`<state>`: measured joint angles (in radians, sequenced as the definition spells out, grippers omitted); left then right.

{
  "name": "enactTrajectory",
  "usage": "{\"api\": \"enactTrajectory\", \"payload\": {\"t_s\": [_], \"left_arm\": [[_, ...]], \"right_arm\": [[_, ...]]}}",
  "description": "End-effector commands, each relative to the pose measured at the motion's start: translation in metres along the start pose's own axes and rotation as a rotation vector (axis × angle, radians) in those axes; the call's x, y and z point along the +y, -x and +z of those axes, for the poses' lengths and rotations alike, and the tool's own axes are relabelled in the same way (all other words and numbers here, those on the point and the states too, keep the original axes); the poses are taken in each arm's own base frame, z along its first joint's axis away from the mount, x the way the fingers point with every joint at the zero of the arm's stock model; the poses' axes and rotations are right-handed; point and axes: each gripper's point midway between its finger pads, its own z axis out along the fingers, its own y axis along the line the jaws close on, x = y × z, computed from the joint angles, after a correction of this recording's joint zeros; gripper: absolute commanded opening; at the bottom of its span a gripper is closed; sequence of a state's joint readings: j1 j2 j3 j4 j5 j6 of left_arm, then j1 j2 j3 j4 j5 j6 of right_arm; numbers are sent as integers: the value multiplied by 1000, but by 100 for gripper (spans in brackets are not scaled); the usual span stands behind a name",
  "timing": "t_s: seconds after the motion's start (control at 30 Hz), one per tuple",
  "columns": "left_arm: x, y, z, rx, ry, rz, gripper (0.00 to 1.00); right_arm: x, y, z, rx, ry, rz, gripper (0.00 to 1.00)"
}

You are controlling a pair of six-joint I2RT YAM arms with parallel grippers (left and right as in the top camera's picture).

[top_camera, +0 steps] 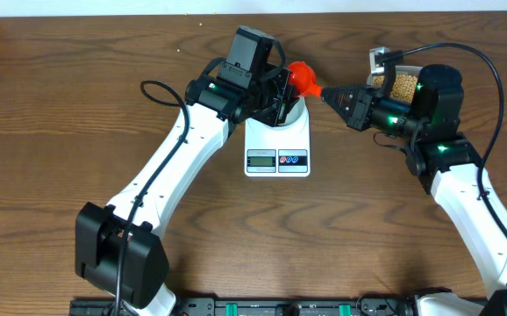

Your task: Scoop item into bowl and weigh 50g on scale

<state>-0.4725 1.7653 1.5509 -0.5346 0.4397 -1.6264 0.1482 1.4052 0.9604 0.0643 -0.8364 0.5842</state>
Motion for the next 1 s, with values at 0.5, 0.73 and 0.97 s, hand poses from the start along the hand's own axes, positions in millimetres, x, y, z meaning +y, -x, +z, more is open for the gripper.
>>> {"api": "enactTrajectory", "payload": {"t_s": [0.5, 0.73, 0.97], "left_arm": [[-7, -10, -9, 23, -24, 21, 17], [-8, -9, -10, 21, -25, 20, 51], [-13, 8, -16, -6, -43, 84, 52]], "right_arm": [[0, 2, 7, 10, 5, -1, 1], [-5, 6, 4, -9, -14, 0, 1], [-19, 17, -7, -45, -48, 14, 1]]}}
